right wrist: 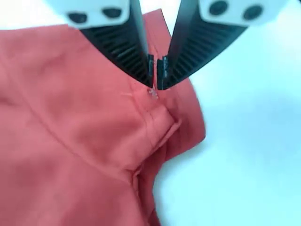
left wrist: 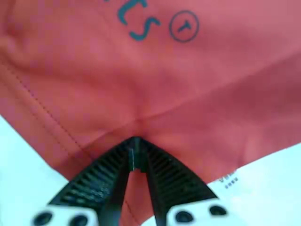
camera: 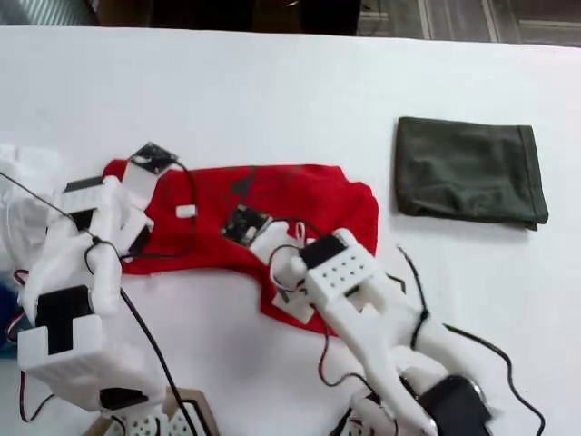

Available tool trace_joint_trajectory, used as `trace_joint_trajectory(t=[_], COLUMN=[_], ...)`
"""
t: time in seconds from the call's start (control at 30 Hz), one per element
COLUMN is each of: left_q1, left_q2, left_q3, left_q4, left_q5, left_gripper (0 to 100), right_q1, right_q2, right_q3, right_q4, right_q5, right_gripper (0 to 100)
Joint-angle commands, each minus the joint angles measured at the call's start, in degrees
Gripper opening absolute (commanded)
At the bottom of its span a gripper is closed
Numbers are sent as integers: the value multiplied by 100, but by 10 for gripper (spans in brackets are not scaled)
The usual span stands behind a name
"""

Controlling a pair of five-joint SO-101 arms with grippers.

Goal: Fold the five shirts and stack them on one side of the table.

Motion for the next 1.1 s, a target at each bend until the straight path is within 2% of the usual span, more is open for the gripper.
trace_joint_trajectory(t=[0.0, 0.17, 0.37, 0.6, 0.8, 1.07], left_q1=[53, 53, 53, 53, 53, 53], left_q2=[-44, -44, -44, -44, -44, -44], left_q3=[13, 13, 13, 13, 13, 13], left_q4=[-149, -149, -149, -149, -149, -149], left_q5=[-35, -35, -35, -35, -35, -35], left_gripper=[26, 26, 26, 26, 26, 26], right_q1=[31, 31, 22, -66, -892, -462], right_q2=[-822, -1121, -1130, -1130, -1130, -1121], right_q3=[-79, 290, 686, 923, 1336, 1503], right_q4=[233, 189, 189, 189, -136, -629], right_q5=[-70, -88, -53, -70, -88, -44], right_gripper=[21, 50, 250, 255, 255, 255])
